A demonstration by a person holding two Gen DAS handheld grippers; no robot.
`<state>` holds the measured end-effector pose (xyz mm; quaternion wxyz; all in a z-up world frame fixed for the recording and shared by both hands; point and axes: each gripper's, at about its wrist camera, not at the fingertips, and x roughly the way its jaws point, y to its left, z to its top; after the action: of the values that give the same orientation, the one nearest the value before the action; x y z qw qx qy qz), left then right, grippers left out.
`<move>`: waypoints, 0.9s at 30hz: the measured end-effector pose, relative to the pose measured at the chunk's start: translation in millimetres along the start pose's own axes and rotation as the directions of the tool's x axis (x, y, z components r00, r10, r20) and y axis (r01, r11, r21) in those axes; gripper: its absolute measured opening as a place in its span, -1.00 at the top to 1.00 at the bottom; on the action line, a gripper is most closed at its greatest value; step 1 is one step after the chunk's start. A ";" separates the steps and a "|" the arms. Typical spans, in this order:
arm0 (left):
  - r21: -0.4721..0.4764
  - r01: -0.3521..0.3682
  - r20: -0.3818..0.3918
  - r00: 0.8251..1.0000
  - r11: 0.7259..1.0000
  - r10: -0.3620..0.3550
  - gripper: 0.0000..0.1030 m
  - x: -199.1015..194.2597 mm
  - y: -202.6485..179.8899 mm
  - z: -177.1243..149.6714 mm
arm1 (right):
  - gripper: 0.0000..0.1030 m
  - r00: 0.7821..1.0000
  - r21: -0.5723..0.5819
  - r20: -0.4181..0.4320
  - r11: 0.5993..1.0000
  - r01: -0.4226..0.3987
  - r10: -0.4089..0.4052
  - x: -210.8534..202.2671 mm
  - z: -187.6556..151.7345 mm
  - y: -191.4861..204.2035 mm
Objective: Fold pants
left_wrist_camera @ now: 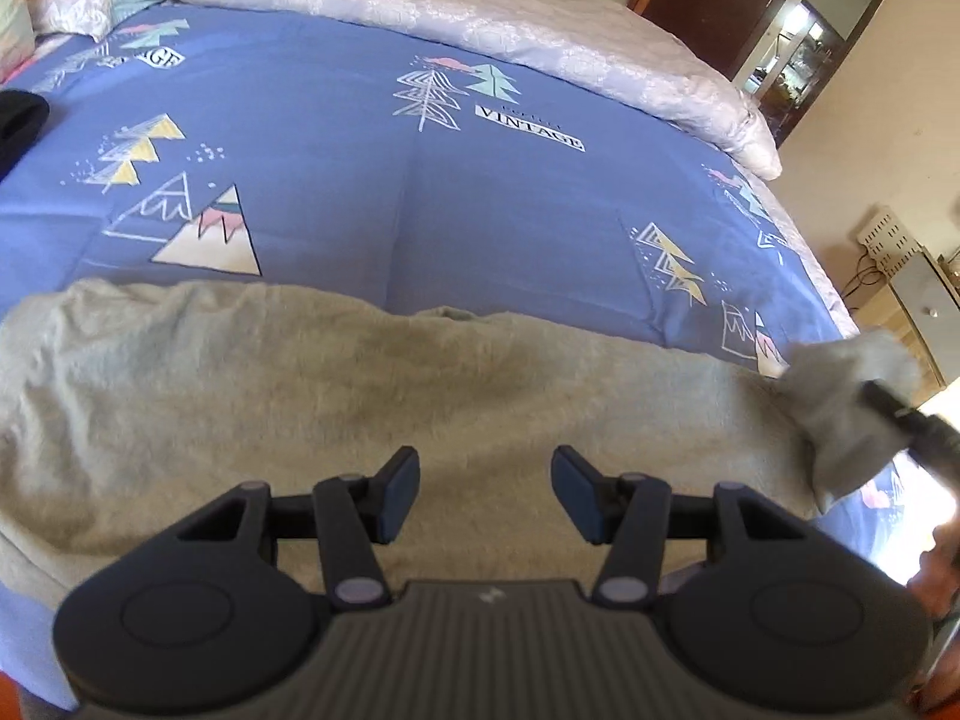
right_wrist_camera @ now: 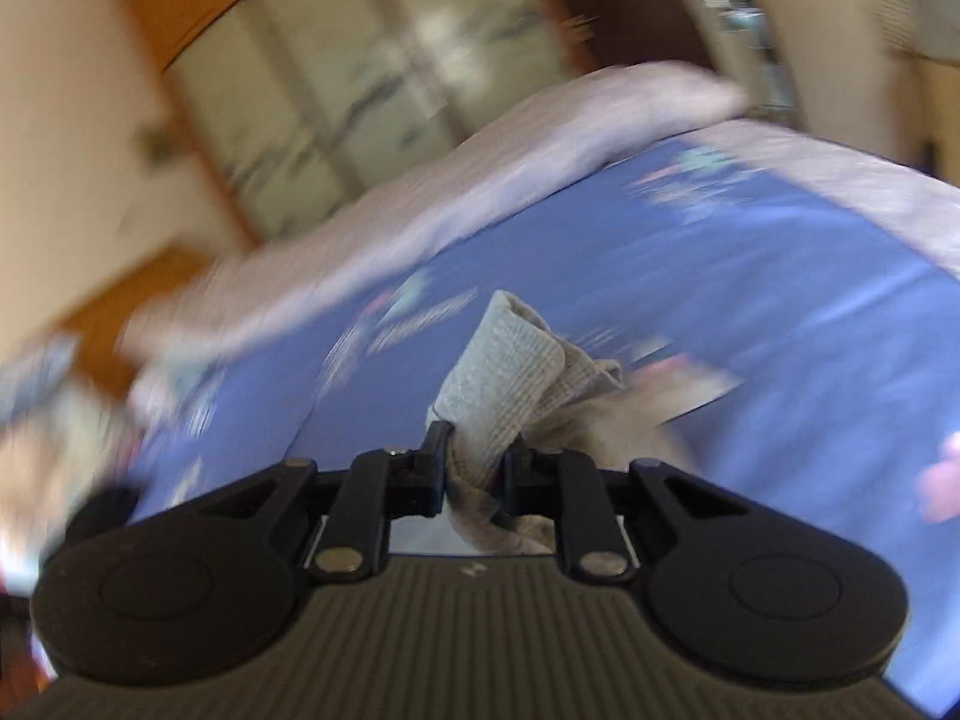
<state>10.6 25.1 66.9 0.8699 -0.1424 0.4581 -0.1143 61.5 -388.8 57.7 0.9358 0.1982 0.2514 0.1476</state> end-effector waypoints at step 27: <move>0.168 0.143 -0.060 0.989 0.975 -0.135 0.24 70.0 -68.6 8.4 | 0.52 0.984 -0.011 -0.175 0.999 0.040 -0.042 43.2 -45.4 17.3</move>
<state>51.7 -60.8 42.2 0.8574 -0.0958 0.4565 -0.2173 70.3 -343.9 11.4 0.9137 0.1757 0.3361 0.1462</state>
